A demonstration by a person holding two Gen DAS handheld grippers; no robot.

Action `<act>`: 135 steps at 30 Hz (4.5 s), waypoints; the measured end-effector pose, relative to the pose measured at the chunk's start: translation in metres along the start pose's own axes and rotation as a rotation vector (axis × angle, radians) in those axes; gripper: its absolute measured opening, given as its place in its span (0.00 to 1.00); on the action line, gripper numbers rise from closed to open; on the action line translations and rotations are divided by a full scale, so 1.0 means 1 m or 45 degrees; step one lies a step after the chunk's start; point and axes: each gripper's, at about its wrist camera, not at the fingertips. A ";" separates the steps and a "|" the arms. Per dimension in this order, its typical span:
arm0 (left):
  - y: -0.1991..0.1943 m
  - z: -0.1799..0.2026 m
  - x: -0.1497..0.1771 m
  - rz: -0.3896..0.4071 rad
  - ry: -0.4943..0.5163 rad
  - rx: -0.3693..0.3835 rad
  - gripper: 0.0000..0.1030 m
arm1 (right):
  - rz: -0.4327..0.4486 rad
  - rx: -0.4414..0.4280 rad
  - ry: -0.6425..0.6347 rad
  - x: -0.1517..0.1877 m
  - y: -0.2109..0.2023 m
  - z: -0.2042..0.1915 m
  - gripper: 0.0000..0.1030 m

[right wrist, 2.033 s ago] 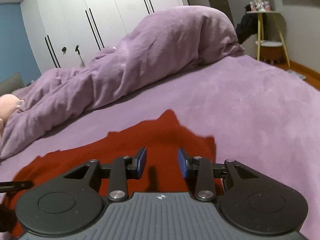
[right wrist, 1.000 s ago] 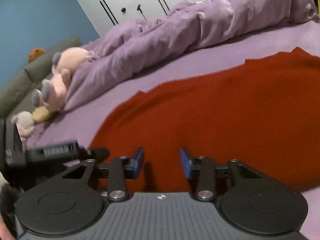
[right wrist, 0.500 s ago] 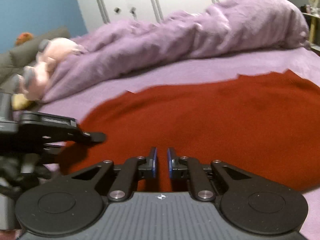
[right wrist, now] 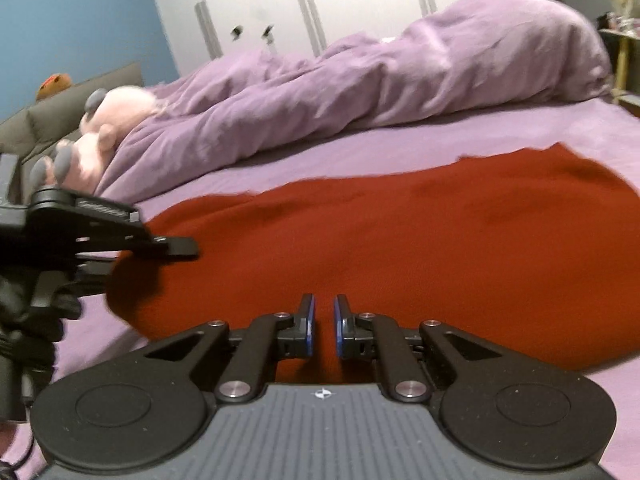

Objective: Fold small clothes

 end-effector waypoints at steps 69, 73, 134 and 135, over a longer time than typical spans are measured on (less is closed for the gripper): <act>0.004 0.081 0.083 -0.041 0.247 -0.150 0.52 | -0.247 -0.094 0.123 -0.084 0.074 0.049 0.16; -0.010 0.087 0.099 -0.059 0.279 -0.088 0.57 | -0.188 -0.027 -0.129 -0.088 0.062 0.029 0.11; 0.058 0.171 0.128 -0.205 0.317 -0.136 0.64 | 0.054 -0.094 0.723 -0.036 -0.116 0.239 0.47; 0.060 0.174 0.128 -0.205 0.322 -0.138 0.64 | 0.036 -0.122 0.744 -0.032 -0.111 0.237 0.47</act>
Point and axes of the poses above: each gripper's, at about its wrist camera, not at the fingertips, and y roughly the way its jaws point, z to its right, x to its underside, and after that the axes turned 4 degrees about y, right-handed
